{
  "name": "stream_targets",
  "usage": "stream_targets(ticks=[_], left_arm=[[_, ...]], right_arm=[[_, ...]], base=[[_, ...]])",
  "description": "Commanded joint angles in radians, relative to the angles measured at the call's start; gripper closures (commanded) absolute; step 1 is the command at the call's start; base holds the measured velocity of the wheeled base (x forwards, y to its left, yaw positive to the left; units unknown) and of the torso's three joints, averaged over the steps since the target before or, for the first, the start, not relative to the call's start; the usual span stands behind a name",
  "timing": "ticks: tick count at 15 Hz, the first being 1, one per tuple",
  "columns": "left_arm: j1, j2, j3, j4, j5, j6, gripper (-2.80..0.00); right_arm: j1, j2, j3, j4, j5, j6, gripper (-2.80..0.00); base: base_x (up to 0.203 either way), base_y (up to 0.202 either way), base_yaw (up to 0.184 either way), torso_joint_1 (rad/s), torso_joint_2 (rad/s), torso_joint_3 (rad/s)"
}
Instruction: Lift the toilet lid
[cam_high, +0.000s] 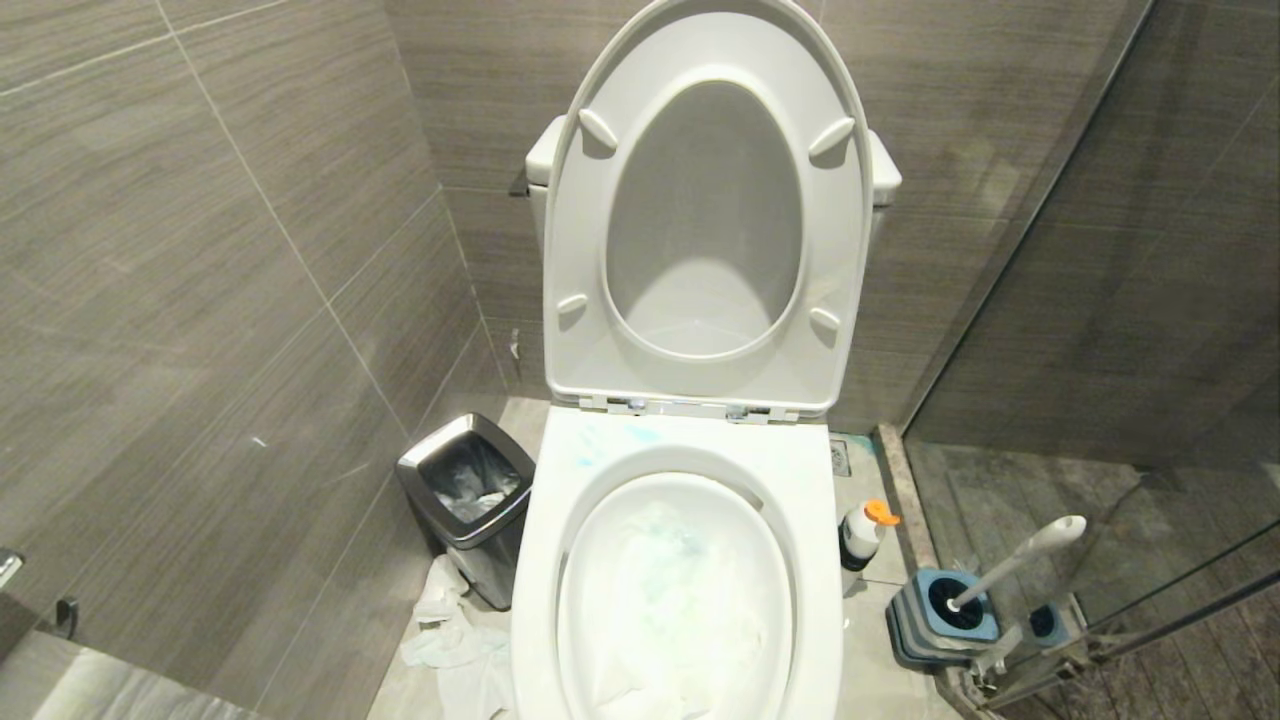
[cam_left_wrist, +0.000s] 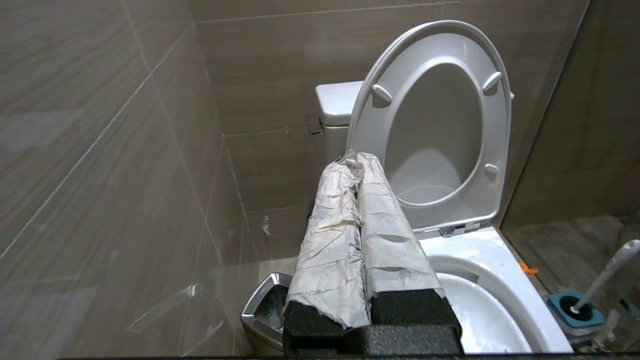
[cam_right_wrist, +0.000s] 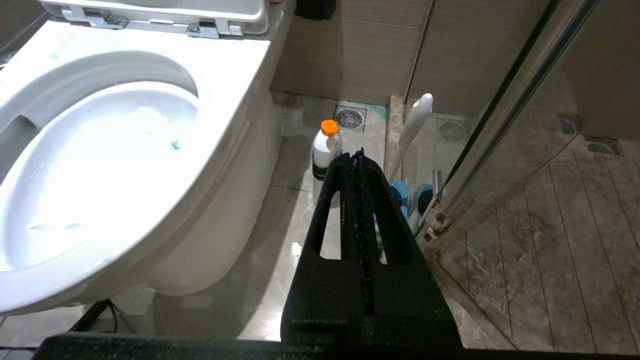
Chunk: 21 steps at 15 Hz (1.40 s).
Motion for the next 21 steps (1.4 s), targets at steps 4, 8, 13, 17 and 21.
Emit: stream_targets(ticks=[4, 8, 13, 17, 21], left_arm=[[0.085, -0.211, 0.145, 0.001, -0.029, -0.005, 0.0], [0.105, -0.307, 0.251, 0.001, -0.035, -0.006, 0.0], [0.103, -0.406, 0.402, 0.003, -0.018, 0.001, 0.0], [0.09, -0.491, 0.541, 0.003, -0.011, 0.008, 0.0], [0.085, -0.6, 0.664, 0.004, -0.007, 0.011, 0.0]], right_arm=[[0.001, 0.001, 0.0, 0.0, 0.0, 0.0, 0.0], [0.0, 0.001, 0.0, 0.0, 0.0, 0.0, 0.0], [0.002, 0.001, 0.0, 0.0, 0.0, 0.0, 0.0], [0.002, 0.001, 0.0, 0.0, 0.0, 0.0, 0.0], [0.001, 0.001, 0.0, 0.0, 0.0, 0.0, 0.0]], base=[[0.0, 0.0, 0.0, 0.0, 0.0, 0.0], [0.0, 0.0, 0.0, 0.0, 0.0, 0.0], [0.0, 0.0, 0.0, 0.0, 0.0, 0.0], [0.0, 0.0, 0.0, 0.0, 0.0, 0.0], [0.0, 0.0, 0.0, 0.0, 0.0, 0.0]])
